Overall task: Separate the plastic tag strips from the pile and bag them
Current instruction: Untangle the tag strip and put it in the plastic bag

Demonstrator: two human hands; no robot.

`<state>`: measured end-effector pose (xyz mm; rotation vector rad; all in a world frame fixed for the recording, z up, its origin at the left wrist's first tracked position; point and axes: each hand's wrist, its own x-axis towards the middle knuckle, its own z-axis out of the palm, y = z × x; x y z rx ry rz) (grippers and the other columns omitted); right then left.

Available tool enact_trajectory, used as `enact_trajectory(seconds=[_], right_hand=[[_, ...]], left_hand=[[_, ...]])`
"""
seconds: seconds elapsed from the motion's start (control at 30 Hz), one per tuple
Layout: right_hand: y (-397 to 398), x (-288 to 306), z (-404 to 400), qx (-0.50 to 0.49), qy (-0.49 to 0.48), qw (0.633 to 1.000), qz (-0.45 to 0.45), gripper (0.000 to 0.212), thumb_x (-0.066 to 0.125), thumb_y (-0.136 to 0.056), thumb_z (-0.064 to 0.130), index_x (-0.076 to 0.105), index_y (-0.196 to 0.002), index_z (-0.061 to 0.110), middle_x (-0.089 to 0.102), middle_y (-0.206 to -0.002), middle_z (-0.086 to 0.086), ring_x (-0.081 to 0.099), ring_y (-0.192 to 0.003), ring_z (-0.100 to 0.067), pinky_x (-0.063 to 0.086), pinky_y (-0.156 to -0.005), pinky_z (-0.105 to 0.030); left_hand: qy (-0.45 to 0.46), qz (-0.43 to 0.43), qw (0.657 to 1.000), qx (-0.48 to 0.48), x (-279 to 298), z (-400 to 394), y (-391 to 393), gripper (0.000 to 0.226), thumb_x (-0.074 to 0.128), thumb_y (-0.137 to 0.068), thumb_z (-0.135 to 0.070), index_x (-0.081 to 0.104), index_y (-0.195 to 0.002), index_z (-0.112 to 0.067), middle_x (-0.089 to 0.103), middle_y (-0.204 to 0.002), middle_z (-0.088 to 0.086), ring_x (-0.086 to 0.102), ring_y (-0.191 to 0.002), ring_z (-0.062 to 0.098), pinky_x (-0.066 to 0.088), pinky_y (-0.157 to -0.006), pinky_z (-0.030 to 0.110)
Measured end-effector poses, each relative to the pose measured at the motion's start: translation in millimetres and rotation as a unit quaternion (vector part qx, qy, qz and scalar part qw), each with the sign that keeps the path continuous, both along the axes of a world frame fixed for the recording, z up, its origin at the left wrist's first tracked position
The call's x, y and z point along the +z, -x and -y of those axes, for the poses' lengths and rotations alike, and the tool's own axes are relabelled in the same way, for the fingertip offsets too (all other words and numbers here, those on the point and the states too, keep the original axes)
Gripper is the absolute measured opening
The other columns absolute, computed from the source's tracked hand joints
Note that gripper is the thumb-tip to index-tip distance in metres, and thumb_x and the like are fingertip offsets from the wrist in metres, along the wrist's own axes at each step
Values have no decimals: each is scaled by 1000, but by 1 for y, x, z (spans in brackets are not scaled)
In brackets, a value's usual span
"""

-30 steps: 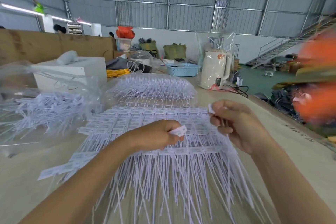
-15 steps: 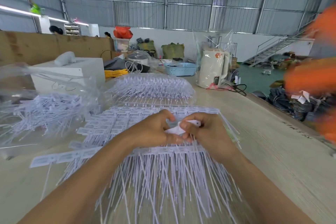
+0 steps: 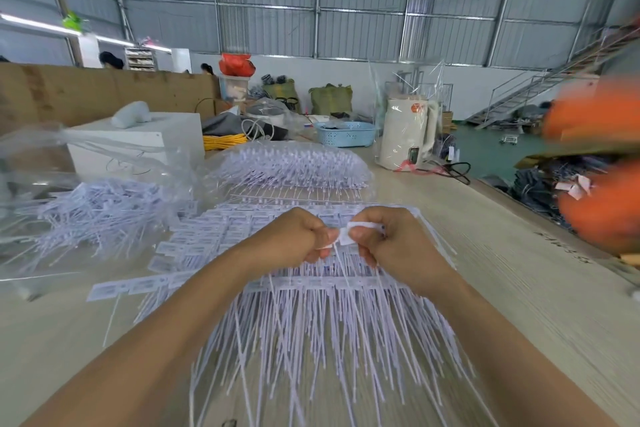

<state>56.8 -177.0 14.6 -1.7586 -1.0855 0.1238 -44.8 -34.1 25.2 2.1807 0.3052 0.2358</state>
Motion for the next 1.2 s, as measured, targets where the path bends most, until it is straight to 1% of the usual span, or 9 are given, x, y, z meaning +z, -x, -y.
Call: enact_trajectory(seconds=[0.17, 0.23, 0.33, 0.4, 0.47, 0.67, 0.87, 1.03, 1.2], right_hand=[[3, -1, -7, -45, -72, 953, 292, 14, 55, -86, -5, 63, -76, -3, 55, -69, 1, 49, -64, -12, 40, -60, -17], [-8, -1, 0, -89, -59, 944, 312, 15, 54, -88, -4, 64, -77, -2, 59, -76, -7, 52, -66, -15, 45, -61, -24], [-29, 12, 17, -151, -115, 982, -19, 13, 54, -92, 5, 65, -85, 2, 56, -67, -4, 49, -54, -12, 44, -52, -22], [-35, 26, 24, -65, -185, 934, -298, 11, 50, -91, -1, 60, -87, -4, 54, -65, -9, 48, -45, -10, 41, -39, -17], [-31, 34, 24, 22, -157, 897, -412, 8, 48, -90, -2, 56, -92, -5, 60, -69, -13, 54, -45, -9, 42, -37, -14], [1, 21, -10, 77, 77, 971, -215, 14, 60, -89, 8, 65, -76, 6, 68, -86, -11, 65, -78, -22, 59, -74, -41], [7, 1, -23, 53, -1, 983, -177, 17, 64, -85, 0, 67, -69, 7, 69, -78, -21, 64, -66, -26, 56, -63, -31], [7, -2, -27, 49, -51, 983, -171, 11, 63, -84, -3, 67, -76, 3, 63, -67, -16, 57, -54, -21, 52, -56, -27], [6, -4, -30, 43, -44, 989, -133, 12, 59, -88, -2, 65, -93, 7, 59, -71, -7, 52, -47, -10, 45, -52, -20]], left_hand=[[169, -40, 985, -10, 8, -5, 5, 47, 53, -95, -23, 51, -48, -18, 32, -38, -9, 23, -36, 6, 15, -35, 13], [179, -68, 981, -38, 9, -9, 10, 46, 50, -95, -25, 47, -50, -18, 30, -38, -9, 20, -32, 6, 14, -34, 13], [86, -72, 994, -16, 6, -12, 17, 46, 52, -95, -23, 50, -50, -17, 42, -43, -5, 29, -37, 8, 22, -38, 14], [37, -75, 996, -26, 3, -10, 16, 37, 49, -97, -18, 57, -61, -15, 48, -53, -1, 37, -48, 10, 30, -45, 16], [5, -91, 995, -36, 2, -6, 13, 26, 48, -97, -13, 58, -74, -15, 49, -63, -1, 41, -54, 9, 33, -50, 17], [-156, -98, 981, -54, 7, 6, 3, 14, 55, -93, -30, 56, -85, -19, 52, -75, 0, 45, -62, 12, 33, -57, 26], [-185, -57, 981, -7, 0, -8, 8, 36, 67, -82, -41, 43, -105, -26, 54, -96, -8, 53, -80, 4, 42, -65, 24], [-106, -39, 994, -11, 0, -23, 12, 29, 66, -84, -39, 69, -80, -10, 70, -75, 13, 61, -58, 11, 48, -60, 21], [-112, -70, 991, 18, 1, -25, 17, 29, 64, -86, -38, 66, -67, -16, 63, -51, -7, 57, -49, 1, 40, -53, 17]])
